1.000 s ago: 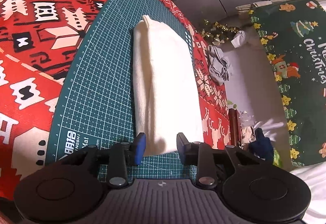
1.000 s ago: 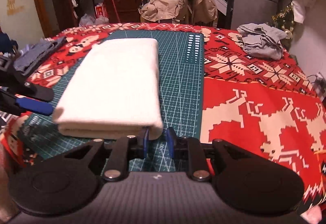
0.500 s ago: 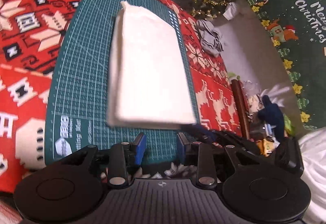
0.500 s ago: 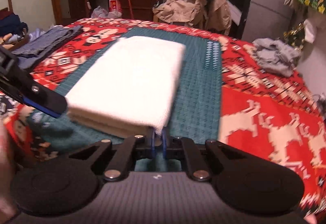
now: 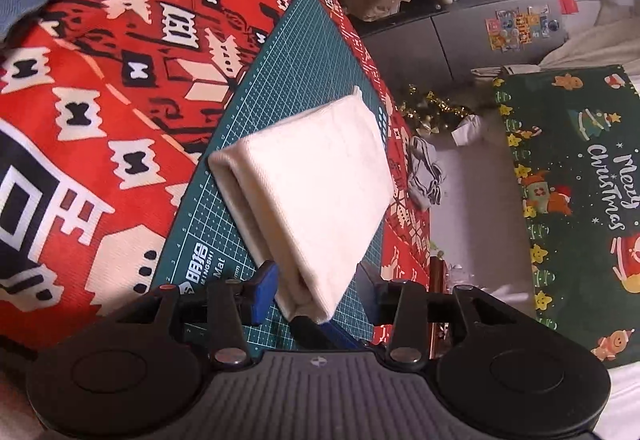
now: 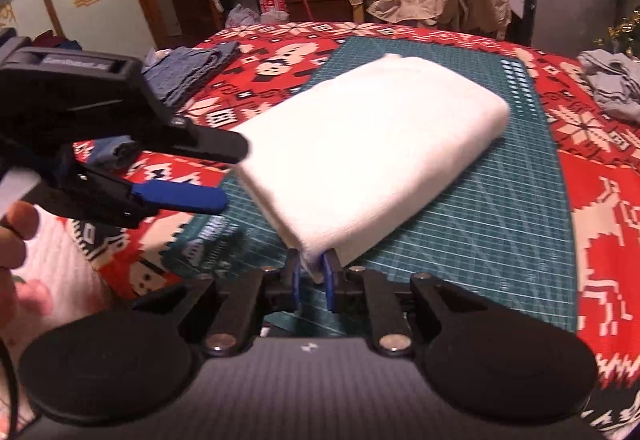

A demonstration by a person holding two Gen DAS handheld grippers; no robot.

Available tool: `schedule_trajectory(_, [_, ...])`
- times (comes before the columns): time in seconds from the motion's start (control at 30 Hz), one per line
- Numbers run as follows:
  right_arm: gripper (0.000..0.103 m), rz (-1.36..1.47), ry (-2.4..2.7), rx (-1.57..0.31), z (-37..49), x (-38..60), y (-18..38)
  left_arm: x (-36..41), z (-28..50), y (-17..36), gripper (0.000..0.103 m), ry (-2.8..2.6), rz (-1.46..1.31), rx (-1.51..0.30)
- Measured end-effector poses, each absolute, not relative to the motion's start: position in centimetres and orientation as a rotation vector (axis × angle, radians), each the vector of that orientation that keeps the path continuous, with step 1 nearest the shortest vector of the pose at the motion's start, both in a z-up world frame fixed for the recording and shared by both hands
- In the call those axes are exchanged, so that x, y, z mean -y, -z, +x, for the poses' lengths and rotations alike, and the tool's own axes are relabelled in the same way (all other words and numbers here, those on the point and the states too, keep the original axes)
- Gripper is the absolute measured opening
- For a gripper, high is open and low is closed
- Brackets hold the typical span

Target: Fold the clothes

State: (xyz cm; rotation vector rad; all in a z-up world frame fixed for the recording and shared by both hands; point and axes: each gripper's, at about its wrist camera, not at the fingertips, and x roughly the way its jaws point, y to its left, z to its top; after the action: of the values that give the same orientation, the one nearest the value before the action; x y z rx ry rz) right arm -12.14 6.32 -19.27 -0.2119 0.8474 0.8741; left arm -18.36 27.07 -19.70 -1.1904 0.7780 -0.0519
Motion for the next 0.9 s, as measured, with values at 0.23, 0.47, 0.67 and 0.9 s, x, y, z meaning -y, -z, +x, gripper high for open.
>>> schedule_trajectory(0.23, [0.021, -0.207, -0.888, -0.883, -12.7, -4.3, 19.0, -25.8, -16.8, 20.0, 0.042, 0.101, -1.218, -0.771])
schedule_trajectory(0.47, [0.021, -0.115, -0.848, -0.907, -11.0, -1.5, 18.8, -24.1, -15.4, 20.7, 0.039, 0.116, -1.207, -0.822])
schedule_trajectory(0.67, [0.021, -0.057, -0.843, -0.912, -9.4, 0.0, 18.6, -23.9, -15.8, 21.1, 0.025, 0.072, -1.249, -0.82])
schedule_trajectory(0.9, [0.021, 0.004, -0.83, -0.929, -8.3, 0.9, 19.2, -23.9, -16.2, 21.3, 0.006, 0.022, -1.243, -0.823])
